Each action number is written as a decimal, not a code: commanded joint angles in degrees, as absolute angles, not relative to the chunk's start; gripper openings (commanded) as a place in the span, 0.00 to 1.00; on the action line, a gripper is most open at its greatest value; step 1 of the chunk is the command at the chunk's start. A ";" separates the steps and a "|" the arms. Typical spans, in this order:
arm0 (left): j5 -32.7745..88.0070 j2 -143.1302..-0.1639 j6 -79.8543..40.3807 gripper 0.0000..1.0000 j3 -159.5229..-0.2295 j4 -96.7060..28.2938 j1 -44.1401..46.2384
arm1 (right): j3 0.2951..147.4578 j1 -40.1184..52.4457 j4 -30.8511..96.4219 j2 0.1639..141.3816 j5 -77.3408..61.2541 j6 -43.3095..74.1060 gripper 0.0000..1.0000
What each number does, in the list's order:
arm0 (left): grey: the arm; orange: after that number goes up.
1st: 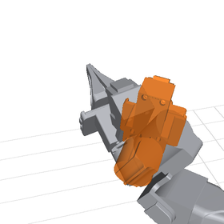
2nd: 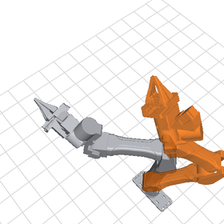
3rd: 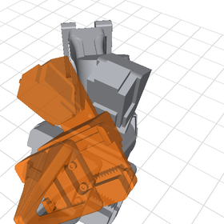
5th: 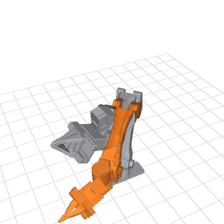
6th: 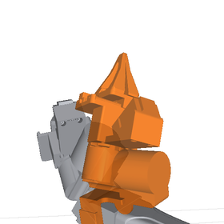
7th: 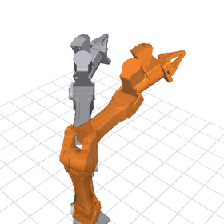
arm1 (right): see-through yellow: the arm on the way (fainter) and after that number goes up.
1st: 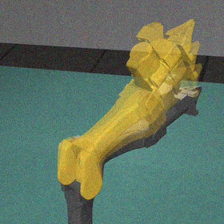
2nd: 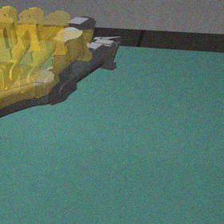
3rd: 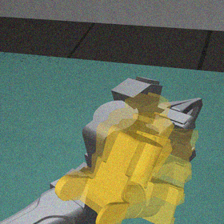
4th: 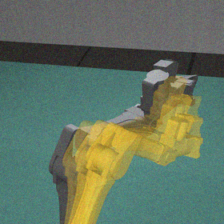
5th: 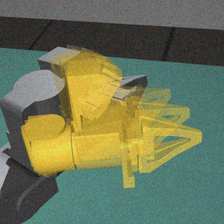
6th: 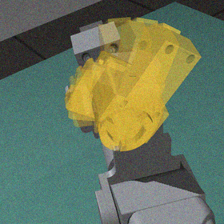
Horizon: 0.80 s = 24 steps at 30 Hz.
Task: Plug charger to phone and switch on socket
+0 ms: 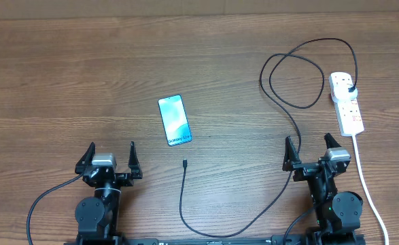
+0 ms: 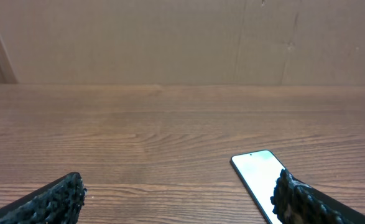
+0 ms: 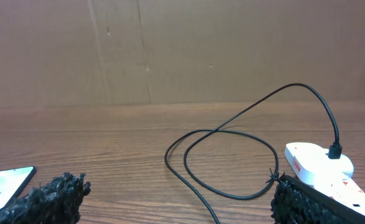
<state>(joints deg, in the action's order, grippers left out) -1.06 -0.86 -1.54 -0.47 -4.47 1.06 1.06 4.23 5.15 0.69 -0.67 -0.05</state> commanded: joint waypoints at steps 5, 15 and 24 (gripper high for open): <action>1.04 -0.27 -2.83 1.00 -0.51 -2.35 0.67 | 0.45 4.54 4.82 0.19 -0.71 -0.49 1.00; 8.23 -2.00 -10.22 1.00 -16.23 -23.35 0.67 | 0.45 4.54 4.82 0.19 -0.71 -0.49 1.00; 14.76 -25.58 -11.35 0.99 -45.19 -45.43 0.67 | 0.45 4.54 4.82 0.19 -0.69 -0.49 1.00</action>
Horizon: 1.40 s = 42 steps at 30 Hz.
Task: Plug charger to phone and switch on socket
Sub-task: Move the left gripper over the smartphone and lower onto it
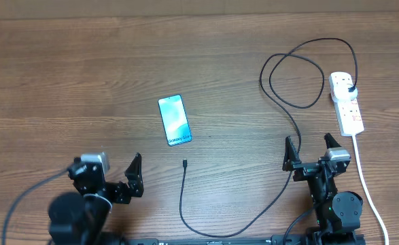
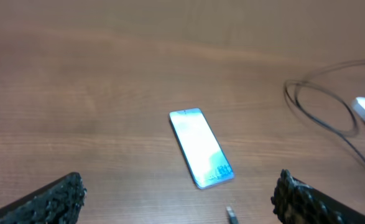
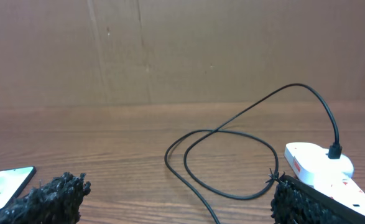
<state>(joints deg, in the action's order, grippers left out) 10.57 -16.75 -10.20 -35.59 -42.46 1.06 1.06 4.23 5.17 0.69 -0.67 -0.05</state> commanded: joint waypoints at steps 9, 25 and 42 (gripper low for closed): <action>18.68 -61.69 -5.02 1.00 -86.46 -74.48 1.54 | 0.45 4.54 4.82 0.19 -0.71 -0.49 1.00; 25.36 -99.79 -9.63 0.05 -105.14 -84.47 5.48 | 0.45 4.54 4.82 0.19 -0.71 -0.49 1.00; 17.93 -123.90 -14.85 0.81 -105.10 -86.54 17.96 | 0.45 4.54 4.82 0.19 -0.71 -0.49 1.00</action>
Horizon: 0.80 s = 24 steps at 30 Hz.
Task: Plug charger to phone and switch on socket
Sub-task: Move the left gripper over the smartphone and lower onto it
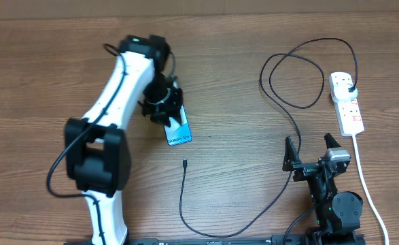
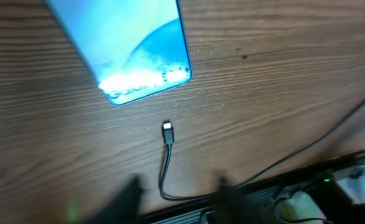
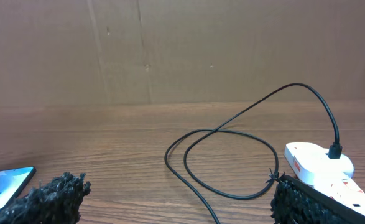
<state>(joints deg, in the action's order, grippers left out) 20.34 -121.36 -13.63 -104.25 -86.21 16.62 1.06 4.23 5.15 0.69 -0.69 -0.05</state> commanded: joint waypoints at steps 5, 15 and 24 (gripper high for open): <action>14.39 -127.33 -16.43 1.00 -105.10 -86.08 18.94 | 0.45 4.54 4.82 0.19 -0.69 -0.49 1.00; 9.82 -129.78 -20.80 1.00 -105.10 -82.70 18.94 | 0.45 4.54 4.82 0.19 -0.69 -0.49 1.00; 6.57 -129.78 -21.87 1.00 -105.10 -75.64 19.16 | 0.45 4.54 4.82 0.19 -0.71 -0.49 1.00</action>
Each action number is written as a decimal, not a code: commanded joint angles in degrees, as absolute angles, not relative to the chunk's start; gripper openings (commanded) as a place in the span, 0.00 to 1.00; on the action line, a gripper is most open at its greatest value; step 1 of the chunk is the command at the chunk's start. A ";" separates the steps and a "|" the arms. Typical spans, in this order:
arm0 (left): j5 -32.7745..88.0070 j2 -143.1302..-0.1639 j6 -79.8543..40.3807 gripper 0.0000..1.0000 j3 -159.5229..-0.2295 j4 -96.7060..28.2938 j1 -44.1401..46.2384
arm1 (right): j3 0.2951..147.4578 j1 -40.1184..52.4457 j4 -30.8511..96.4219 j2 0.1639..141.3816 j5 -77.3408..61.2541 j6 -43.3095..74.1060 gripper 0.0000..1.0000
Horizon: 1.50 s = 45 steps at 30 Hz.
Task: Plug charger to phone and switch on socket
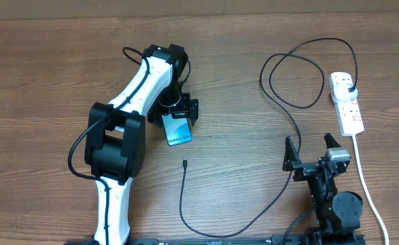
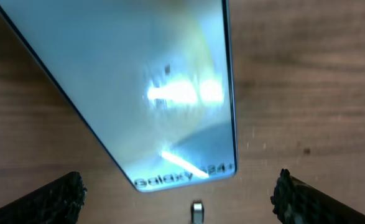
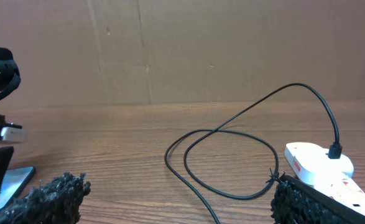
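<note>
The phone [image 1: 179, 134] lies face up with its screen lit, mid-table; in the left wrist view its screen [image 2: 138, 93] fills the upper frame. My left gripper [image 1: 177, 113] hovers open right over the phone's far half, fingertips [image 2: 51, 199] spread wider than the phone. The black charger cable's free plug [image 1: 184, 162] lies just near of the phone's bottom edge, also seen as the plug [image 2: 197, 211]. The cable [image 1: 281, 88] loops to the white power strip [image 1: 346, 102] at the right. My right gripper [image 1: 313, 154] rests open near the front edge, holding nothing.
The power strip's white lead [image 1: 362, 170] runs down past the right arm's base. In the right wrist view, the cable loop [image 3: 226, 162] and power strip [image 3: 319, 158] lie ahead, with the left arm at the far left. A cardboard wall [image 3: 182, 50] backs the table.
My left gripper has dropped closer to the phone and shifted slightly right; the screen now fills its wrist view. The phone, cable and right arm have not moved.
Both grippers rested open at the front edge, phone and cable lying apart. Then the left arm was raised, looking down on the phone. Later it stood extended above the phone, and now it hovers low over it, open. The right arm stayed put throughout.
</note>
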<state>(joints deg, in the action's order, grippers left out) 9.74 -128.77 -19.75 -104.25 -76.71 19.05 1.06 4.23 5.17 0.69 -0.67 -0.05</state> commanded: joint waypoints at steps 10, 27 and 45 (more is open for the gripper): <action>0.89 -129.78 -30.92 1.00 -103.57 -71.83 19.22 | 0.45 4.54 4.82 0.19 -0.71 -0.49 1.00; 3.01 -129.78 -32.36 1.00 -91.50 -62.89 20.08 | 0.45 4.54 4.82 0.19 -0.71 -0.49 1.00; 4.21 -129.78 -29.78 1.00 -85.47 -57.80 20.08 | 0.45 4.54 4.82 0.19 -0.71 -0.49 1.00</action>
